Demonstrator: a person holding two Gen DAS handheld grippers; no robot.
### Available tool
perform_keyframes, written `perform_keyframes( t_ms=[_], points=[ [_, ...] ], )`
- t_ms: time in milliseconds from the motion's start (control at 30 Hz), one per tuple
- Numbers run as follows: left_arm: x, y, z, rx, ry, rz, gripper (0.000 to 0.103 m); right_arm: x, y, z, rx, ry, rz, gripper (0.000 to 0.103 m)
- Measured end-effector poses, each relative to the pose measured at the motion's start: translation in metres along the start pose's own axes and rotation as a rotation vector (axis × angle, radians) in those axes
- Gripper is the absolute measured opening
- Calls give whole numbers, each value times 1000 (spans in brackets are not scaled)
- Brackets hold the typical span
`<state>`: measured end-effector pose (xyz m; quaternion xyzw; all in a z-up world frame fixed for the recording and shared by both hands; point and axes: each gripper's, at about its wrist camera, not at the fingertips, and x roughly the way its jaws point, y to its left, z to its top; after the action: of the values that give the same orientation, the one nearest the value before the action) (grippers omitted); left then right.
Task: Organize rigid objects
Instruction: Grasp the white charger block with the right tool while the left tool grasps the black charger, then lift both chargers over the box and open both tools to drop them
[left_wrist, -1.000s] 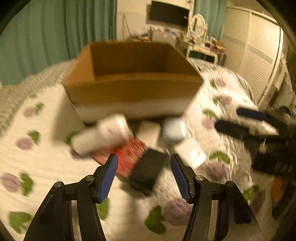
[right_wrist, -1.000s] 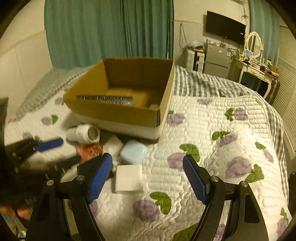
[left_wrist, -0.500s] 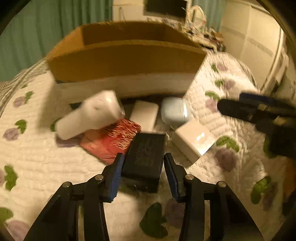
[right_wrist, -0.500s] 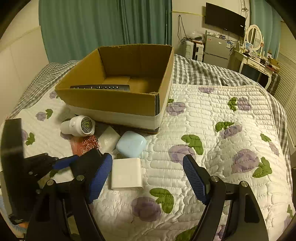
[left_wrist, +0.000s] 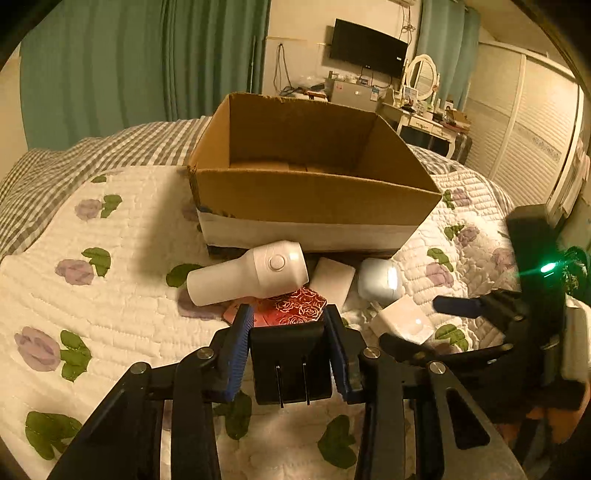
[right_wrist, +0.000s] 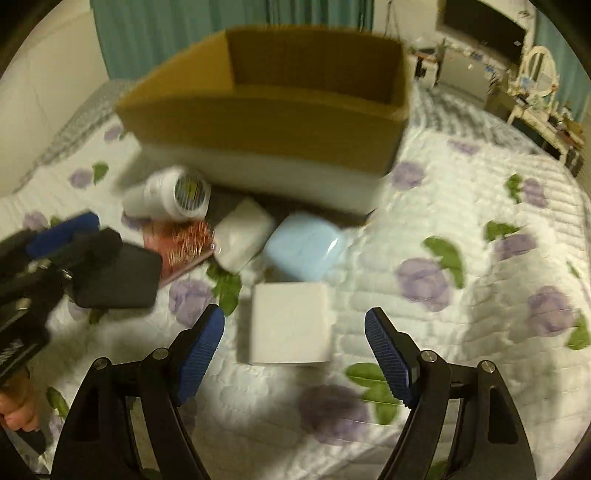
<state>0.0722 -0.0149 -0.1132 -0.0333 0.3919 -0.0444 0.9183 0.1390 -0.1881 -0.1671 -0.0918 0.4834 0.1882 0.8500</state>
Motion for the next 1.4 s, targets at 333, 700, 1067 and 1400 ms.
perform_keyframes(
  t_ms=[333,700,1067,1400],
  points=[
    [-20,0,3,-38,-16,-27,39,-3,7,-3,-17,-9,-39,50],
    [-84,-13,81,-30,-183,-92,39,-118,-13,26,71,-296,41,50],
    [6,-19,180,78,-182,-21,39,-106,-34,139,6,-382,25,50],
    [98,-7,183,142,-101,30,39,-17,-49,182,-54,-284,6,50]
  ],
)
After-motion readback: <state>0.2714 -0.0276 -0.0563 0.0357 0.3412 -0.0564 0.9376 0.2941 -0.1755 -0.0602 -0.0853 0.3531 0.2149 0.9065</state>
